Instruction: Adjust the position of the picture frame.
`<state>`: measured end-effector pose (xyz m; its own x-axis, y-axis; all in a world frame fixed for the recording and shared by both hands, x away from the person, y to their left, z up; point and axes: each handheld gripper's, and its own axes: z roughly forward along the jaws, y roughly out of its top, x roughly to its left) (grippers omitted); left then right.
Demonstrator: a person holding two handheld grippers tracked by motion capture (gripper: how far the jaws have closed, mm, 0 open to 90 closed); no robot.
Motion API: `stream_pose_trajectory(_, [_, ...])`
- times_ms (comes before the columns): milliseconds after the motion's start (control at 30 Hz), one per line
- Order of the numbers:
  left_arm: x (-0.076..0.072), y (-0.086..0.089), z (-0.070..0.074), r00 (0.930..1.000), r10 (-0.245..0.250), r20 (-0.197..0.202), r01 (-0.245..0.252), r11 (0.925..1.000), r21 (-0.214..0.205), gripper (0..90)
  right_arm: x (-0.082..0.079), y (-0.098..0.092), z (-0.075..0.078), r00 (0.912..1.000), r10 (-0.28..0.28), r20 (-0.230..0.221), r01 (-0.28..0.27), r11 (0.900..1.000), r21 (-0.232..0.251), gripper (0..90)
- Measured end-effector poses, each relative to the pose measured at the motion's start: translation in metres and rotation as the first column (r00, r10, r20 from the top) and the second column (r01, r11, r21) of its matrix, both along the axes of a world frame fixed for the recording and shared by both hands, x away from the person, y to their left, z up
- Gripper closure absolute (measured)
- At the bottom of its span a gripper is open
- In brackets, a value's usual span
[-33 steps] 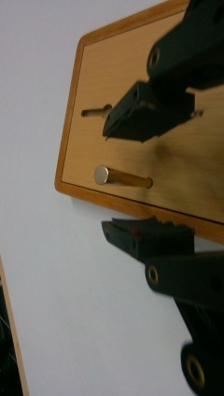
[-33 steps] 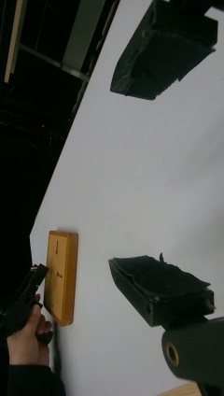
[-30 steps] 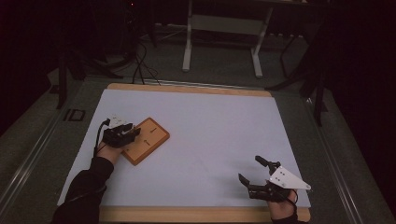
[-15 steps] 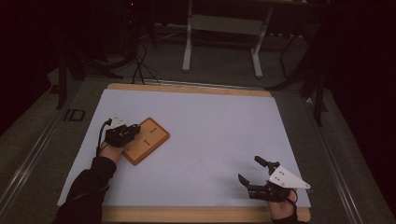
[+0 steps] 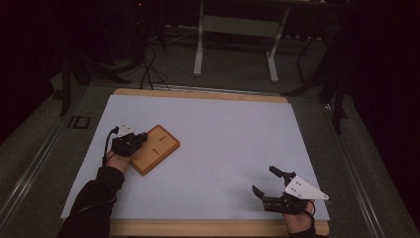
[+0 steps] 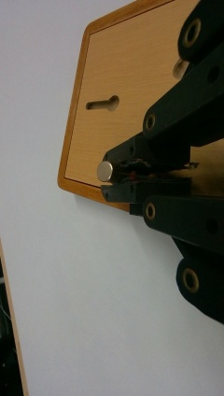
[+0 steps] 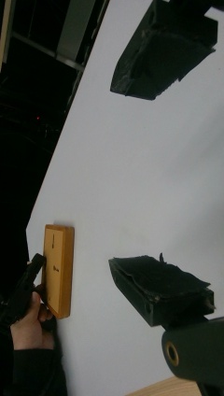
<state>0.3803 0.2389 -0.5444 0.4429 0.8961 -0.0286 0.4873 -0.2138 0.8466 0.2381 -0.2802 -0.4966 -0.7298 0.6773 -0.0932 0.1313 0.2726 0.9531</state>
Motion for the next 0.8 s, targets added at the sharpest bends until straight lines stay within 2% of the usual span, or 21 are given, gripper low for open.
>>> stream_pose_trajectory(300, [-0.002,-0.001,0.004,0.9992,-0.037,-0.012,0.037,0.9993,0.000,84.8,0.000,0.000,0.000,1.0000,0.000,-0.007,0.000,1.0000,0.004,13.4])
stream_pose_trajectory(500, [-0.004,-0.001,0.010,0.9977,-0.064,-0.020,0.064,0.9976,-0.027,85.0,0.001,0.000,-0.001,1.0000,0.001,-0.009,-0.001,1.0000,0.003,13.4])
stream_pose_trajectory(800, [-0.007,-0.010,0.021,0.9948,-0.102,0.000,0.102,0.9947,-0.015,85.0,0.001,0.000,-0.001,0.9999,0.001,-0.012,-0.001,1.0000,0.002,13.4])
